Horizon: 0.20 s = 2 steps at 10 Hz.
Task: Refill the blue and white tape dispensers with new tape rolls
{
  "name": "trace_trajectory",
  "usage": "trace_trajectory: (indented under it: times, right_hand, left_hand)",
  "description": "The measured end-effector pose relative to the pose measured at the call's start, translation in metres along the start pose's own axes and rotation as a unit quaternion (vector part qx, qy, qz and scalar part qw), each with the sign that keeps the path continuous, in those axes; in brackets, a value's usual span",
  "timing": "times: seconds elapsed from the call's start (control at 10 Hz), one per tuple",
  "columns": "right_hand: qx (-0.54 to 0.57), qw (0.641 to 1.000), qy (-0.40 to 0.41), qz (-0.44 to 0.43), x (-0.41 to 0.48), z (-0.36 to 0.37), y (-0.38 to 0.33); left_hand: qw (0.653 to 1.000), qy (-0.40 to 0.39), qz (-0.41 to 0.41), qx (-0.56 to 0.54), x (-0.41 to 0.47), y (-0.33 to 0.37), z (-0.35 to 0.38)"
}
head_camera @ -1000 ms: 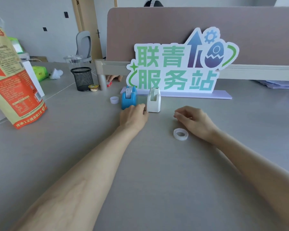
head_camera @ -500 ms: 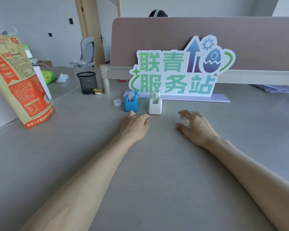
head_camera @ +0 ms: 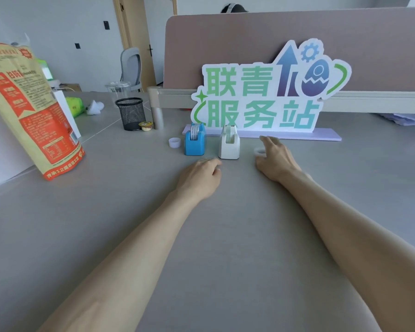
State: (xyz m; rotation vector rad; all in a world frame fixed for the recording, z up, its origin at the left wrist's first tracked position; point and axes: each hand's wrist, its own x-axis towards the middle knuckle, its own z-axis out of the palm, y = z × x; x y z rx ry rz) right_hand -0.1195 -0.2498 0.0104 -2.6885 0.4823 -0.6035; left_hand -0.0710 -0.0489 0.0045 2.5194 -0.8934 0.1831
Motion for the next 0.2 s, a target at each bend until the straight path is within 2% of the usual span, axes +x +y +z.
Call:
trace_trajectory:
  times: [0.2]
  right_hand:
    - [-0.023, 0.999, 0.016, -0.039, -0.032, 0.005, -0.002]
  left_hand:
    - [0.999, 0.031, 0.020, -0.001, -0.007, 0.000, 0.006]
